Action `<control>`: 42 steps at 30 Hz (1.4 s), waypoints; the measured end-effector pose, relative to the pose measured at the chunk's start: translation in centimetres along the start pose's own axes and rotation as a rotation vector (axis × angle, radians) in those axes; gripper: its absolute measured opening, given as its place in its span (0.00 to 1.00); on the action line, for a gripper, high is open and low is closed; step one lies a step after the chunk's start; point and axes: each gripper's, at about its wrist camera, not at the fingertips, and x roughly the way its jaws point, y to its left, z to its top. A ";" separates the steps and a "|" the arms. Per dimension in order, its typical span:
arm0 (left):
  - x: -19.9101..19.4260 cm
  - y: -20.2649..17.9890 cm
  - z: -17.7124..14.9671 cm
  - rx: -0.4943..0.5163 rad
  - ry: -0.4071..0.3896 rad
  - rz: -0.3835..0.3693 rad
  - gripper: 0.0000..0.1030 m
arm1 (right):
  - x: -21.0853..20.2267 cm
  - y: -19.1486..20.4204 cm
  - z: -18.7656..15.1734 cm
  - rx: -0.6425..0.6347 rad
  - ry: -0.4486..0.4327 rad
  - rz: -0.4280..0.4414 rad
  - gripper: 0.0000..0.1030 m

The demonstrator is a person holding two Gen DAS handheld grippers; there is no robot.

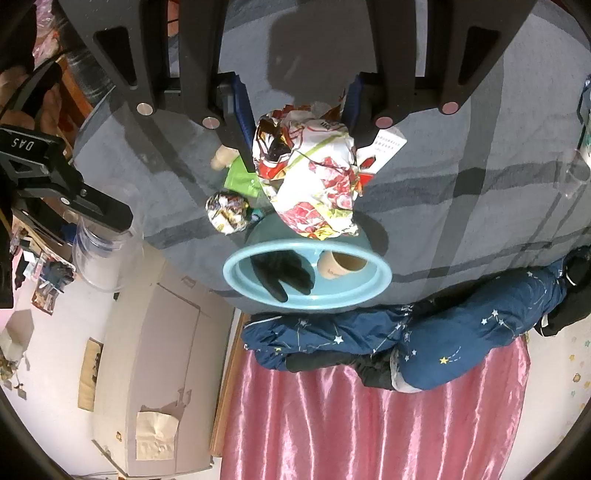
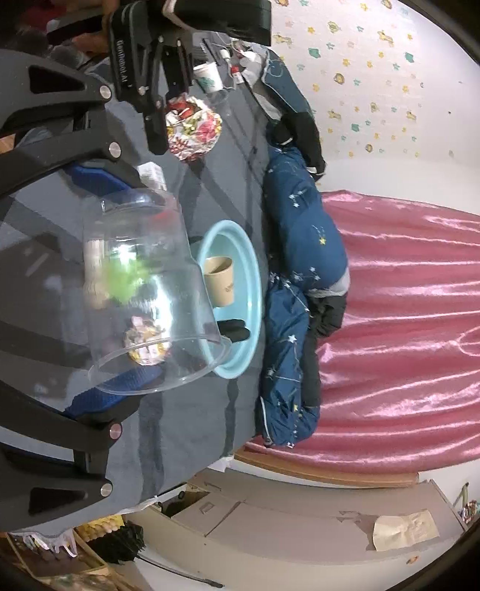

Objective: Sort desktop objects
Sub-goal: 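Lift the floral wrapper with the left gripper while the right gripper carries the clear cup toward the basin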

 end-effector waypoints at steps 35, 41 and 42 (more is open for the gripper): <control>3.9 -1.1 10.3 0.043 -0.028 -0.033 0.43 | 4.0 -2.7 11.4 0.051 -0.049 -0.013 0.85; 6.0 -0.4 11.9 0.040 -0.014 -0.034 0.43 | 7.1 -3.3 12.7 0.058 -0.016 -0.007 0.85; 6.4 -0.3 12.0 0.038 -0.010 -0.036 0.43 | 7.7 -3.5 13.0 0.062 -0.013 -0.004 0.85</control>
